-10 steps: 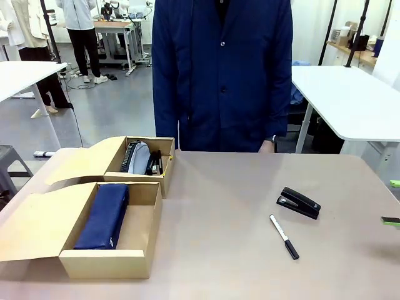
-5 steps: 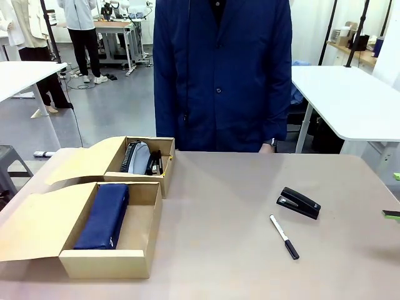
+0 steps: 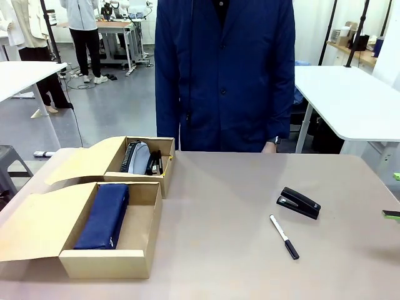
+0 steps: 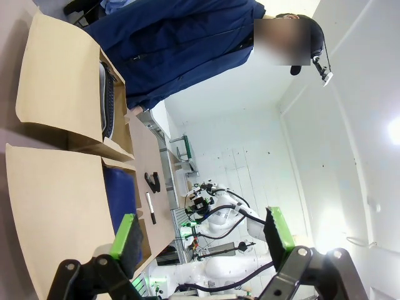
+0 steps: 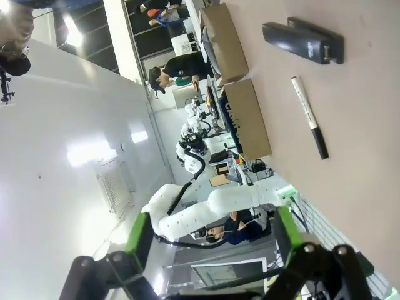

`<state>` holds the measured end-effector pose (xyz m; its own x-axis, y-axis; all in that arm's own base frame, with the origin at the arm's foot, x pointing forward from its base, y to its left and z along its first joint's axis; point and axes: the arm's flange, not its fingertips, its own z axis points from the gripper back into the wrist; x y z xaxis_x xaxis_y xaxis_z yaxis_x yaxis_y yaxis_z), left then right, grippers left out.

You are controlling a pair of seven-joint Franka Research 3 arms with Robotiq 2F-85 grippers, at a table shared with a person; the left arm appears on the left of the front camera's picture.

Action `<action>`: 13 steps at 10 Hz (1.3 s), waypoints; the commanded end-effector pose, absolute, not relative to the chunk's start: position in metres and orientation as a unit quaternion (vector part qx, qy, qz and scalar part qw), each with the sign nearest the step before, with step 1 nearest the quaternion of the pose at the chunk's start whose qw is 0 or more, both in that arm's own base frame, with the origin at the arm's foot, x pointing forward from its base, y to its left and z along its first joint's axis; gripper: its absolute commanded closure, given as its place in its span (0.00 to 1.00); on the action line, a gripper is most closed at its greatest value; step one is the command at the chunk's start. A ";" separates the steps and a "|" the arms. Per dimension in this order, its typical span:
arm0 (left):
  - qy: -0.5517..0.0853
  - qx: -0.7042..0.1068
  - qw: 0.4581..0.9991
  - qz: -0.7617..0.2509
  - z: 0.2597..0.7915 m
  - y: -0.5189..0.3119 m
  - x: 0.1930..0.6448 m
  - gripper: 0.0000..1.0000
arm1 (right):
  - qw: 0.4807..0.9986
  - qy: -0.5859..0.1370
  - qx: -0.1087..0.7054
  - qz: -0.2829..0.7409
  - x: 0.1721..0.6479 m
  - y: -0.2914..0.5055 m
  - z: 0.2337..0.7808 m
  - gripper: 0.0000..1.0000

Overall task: Place items inside the box.
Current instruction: Pick up a Pencil pouch or Stapler and place it inside the Mailer Box closest to the robot.

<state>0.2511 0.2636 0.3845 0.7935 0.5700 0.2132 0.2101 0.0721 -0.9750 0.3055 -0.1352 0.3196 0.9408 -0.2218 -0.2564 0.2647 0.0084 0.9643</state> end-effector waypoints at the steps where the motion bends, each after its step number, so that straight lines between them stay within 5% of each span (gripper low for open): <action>1: -0.296 -0.668 0.671 0.121 0.385 0.262 0.249 0.00 | 0.710 0.016 0.683 -0.171 0.306 -0.135 0.320 0.00; 4: -0.296 -0.668 0.671 0.121 0.385 0.262 0.249 0.00 | 0.884 -0.144 0.444 0.025 0.320 -0.071 0.361 0.00; 7: -0.296 -0.668 0.671 0.121 0.385 0.262 0.249 0.00 | 0.890 -0.191 0.394 0.127 0.332 -0.040 0.375 0.00; 9: -0.296 -0.668 0.671 0.121 0.385 0.262 0.249 0.00 | 0.856 -0.155 0.485 0.087 0.316 -0.108 0.367 0.00; 13: -0.296 -0.668 0.671 0.121 0.385 0.262 0.249 0.00 | 0.795 -0.226 0.562 -0.031 0.254 -0.232 0.328 0.00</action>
<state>0.2507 0.2638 0.3846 0.7929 0.5708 0.2134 0.2106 0.0721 -0.9749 0.2475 -0.2240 0.3385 0.9074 -0.2749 0.3178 -0.1881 0.4106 0.8922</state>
